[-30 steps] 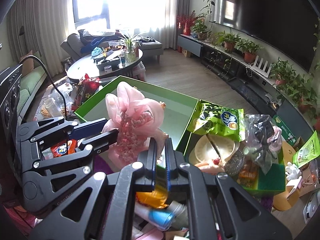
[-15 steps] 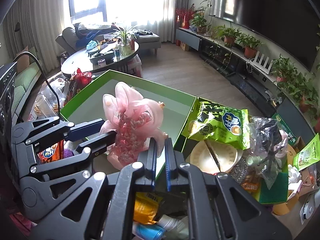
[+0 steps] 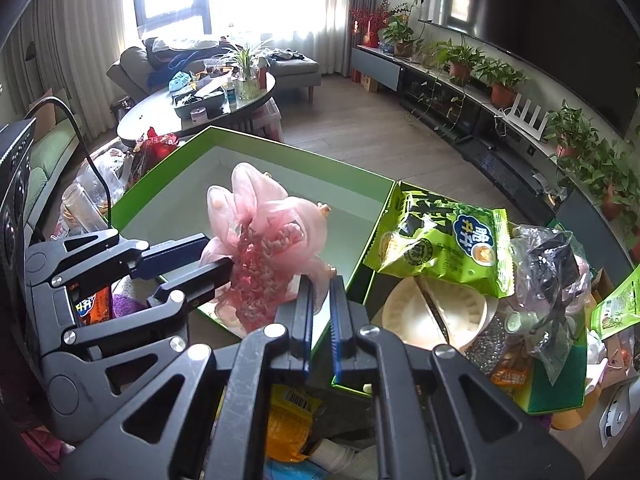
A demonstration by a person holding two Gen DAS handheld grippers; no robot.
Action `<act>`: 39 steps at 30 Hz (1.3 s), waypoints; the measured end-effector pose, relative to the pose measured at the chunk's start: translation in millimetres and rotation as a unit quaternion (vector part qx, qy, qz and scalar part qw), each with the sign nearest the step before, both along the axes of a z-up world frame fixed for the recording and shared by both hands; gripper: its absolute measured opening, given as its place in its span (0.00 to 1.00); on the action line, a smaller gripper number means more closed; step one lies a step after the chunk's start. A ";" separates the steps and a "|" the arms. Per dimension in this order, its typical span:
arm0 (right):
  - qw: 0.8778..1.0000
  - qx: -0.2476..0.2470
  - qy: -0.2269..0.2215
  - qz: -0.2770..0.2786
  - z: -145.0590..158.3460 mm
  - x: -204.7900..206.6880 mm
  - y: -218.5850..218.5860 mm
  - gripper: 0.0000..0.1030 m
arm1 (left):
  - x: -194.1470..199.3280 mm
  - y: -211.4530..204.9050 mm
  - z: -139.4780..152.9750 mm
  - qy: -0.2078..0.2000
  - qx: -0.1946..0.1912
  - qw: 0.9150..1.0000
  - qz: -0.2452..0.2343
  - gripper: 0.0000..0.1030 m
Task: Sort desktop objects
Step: 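Carry the pink ribbon flower with the right tool over the green box, then open the right tool to drop the flower into the green box, then move the right tool back over the pile of toys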
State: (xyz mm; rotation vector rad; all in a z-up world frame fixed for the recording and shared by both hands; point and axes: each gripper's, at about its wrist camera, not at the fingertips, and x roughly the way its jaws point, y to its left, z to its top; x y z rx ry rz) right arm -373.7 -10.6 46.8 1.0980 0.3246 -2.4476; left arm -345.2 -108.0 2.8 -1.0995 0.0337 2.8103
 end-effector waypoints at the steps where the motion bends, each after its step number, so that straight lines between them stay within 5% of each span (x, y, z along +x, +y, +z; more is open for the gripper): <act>1: 1.000 0.001 -0.001 0.000 -1.3 -0.9 0.3 0.08 | -0.8 0.2 -1.2 -0.002 0.000 1.000 0.000 0.20; 17: 0.999 0.011 -0.031 -0.004 -17.7 -5.3 0.9 0.12 | -5.9 4.6 -17.5 -0.042 -0.017 0.999 0.005 0.20; 22: 0.999 0.012 -0.030 -0.001 -15.5 -0.1 -0.3 0.13 | -1.7 6.7 -14.7 -0.042 -0.013 0.999 0.002 0.42; 39: 1.000 0.008 -0.011 -0.001 10.0 17.2 3.3 0.14 | 15.9 7.6 9.7 -0.015 -0.012 1.000 0.005 0.42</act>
